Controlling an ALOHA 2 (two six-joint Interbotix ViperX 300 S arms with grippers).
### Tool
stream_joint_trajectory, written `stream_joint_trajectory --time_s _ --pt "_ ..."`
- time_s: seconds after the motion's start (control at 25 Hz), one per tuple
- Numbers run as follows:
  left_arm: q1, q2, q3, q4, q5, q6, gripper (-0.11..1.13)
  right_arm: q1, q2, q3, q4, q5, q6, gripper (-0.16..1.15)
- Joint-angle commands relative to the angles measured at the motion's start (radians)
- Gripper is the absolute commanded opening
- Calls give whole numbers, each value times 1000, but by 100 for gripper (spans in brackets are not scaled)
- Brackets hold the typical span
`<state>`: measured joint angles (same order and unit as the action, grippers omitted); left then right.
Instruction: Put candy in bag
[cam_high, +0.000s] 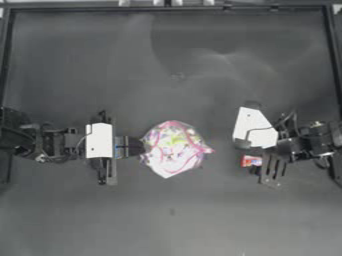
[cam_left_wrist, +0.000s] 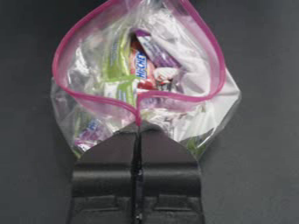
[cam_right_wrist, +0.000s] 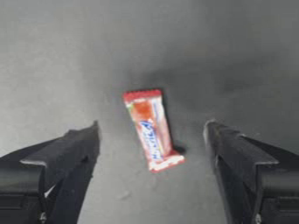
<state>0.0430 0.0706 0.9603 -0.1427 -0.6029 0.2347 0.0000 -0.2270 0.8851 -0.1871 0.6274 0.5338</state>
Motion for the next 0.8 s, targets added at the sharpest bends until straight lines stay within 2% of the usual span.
stream_joint_trajectory --time_s 0.04,0.8 --pt "-2 -20 -15 2 -3 -2 9 3 -18 5 8 -20 3 98" --pt "-3 -17 -15 -2 -5 -2 9 12 49 20 0 -40 15 96"
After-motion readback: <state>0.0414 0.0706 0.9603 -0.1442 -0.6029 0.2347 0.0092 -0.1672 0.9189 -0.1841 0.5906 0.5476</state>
